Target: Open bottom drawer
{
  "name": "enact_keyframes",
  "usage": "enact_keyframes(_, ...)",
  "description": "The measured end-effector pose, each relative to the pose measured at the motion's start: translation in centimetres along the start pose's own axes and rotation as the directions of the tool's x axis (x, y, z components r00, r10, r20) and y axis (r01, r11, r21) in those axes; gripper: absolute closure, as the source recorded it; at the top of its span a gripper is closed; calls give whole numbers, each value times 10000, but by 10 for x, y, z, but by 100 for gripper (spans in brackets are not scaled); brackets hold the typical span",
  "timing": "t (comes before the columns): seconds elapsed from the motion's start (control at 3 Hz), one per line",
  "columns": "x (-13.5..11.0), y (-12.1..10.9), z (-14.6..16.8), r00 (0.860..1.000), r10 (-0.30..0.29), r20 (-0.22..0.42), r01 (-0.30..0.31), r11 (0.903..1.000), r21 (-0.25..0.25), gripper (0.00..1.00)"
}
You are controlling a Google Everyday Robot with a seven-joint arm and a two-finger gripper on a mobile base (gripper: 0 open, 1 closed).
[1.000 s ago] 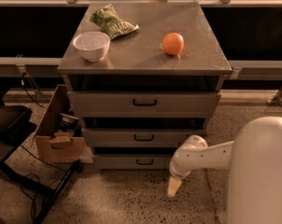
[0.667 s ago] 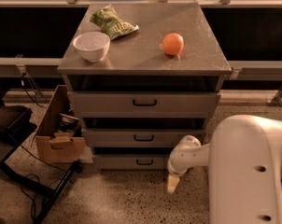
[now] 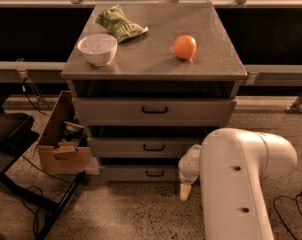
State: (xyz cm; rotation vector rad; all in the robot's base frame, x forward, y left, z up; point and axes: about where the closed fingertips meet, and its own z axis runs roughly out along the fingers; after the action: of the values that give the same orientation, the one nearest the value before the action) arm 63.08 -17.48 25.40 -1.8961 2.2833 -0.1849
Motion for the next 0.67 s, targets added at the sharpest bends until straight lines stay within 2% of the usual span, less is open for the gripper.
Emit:
enact_keyframes(0.33,-1,-20,37,9992,-334,-235,335,9994,66,0)
enact_keyframes(0.67,-3,-29,56,9985,-479,-267,480,9988,40,0)
